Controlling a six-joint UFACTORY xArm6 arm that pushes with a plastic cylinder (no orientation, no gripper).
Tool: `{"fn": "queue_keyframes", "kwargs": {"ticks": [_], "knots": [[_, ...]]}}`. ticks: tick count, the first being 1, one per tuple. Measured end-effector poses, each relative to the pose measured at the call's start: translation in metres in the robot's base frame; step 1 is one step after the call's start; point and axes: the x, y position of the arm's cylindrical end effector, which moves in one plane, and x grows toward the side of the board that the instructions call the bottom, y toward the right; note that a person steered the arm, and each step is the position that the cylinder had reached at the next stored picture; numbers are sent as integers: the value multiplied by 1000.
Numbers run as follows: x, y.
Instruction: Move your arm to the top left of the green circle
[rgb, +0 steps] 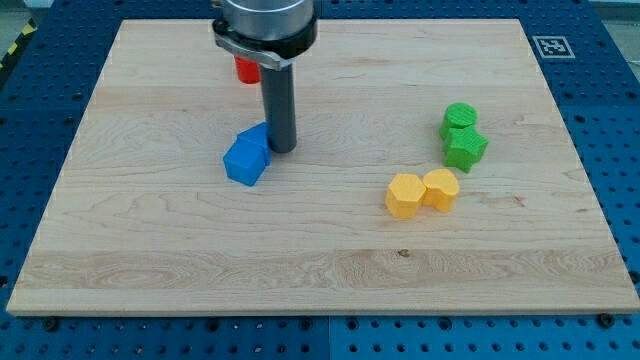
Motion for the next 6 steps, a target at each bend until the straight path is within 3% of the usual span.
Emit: {"fn": "queue_keyframes", "kwargs": {"ticks": [3, 4, 6], "knots": [[-83, 99], [-86, 148], [-73, 161]]}}
